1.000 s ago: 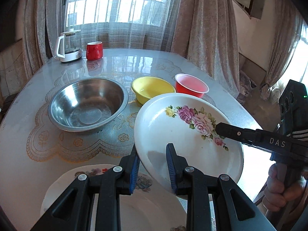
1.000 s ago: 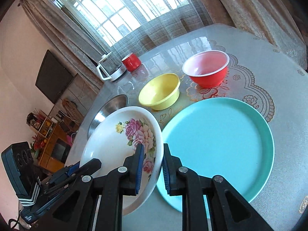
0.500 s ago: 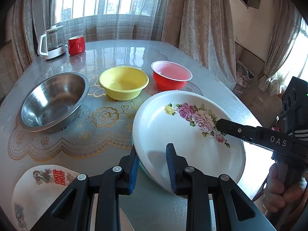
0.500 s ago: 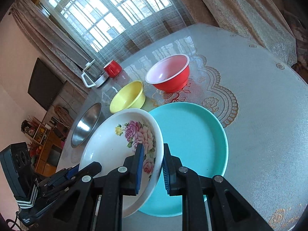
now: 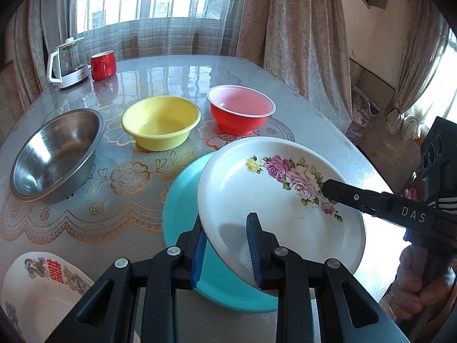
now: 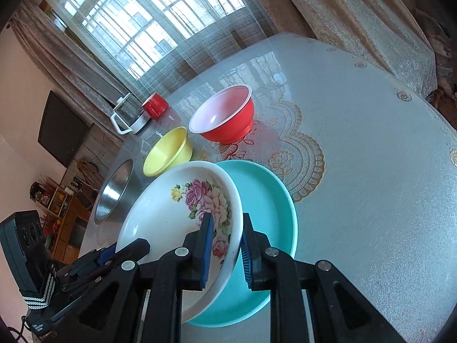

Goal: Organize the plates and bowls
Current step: 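Lift the rose plate with the left tool and carry it over the teal plate, then lower the rose plate onto the teal plate and open the left tool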

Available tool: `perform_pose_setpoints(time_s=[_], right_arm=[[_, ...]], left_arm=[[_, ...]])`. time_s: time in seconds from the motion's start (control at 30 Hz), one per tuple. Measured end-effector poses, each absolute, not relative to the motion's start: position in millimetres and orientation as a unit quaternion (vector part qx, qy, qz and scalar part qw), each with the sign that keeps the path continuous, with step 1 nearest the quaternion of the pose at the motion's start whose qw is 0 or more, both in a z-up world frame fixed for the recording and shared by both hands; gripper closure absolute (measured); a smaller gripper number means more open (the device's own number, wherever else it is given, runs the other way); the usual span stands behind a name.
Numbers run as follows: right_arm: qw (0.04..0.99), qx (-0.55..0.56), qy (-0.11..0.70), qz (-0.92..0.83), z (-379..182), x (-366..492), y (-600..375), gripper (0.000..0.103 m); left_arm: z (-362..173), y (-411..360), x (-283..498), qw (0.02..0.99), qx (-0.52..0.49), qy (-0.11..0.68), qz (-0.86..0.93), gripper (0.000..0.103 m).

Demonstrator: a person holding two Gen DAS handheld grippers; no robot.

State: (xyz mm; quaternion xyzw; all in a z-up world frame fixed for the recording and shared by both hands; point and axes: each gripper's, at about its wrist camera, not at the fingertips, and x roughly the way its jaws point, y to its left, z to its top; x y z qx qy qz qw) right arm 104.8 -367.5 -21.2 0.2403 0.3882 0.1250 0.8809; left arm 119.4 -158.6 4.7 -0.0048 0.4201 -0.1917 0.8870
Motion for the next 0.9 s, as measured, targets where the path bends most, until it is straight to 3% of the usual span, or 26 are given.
perform_pose_setpoints(time_s=[0.9], right_arm=[[0.871,0.176,0.438,0.134,-52,126,-350,0.085]], left_arm=[[-28,-158,131,0.869,0.007,0.476,-0.134,0.074]])
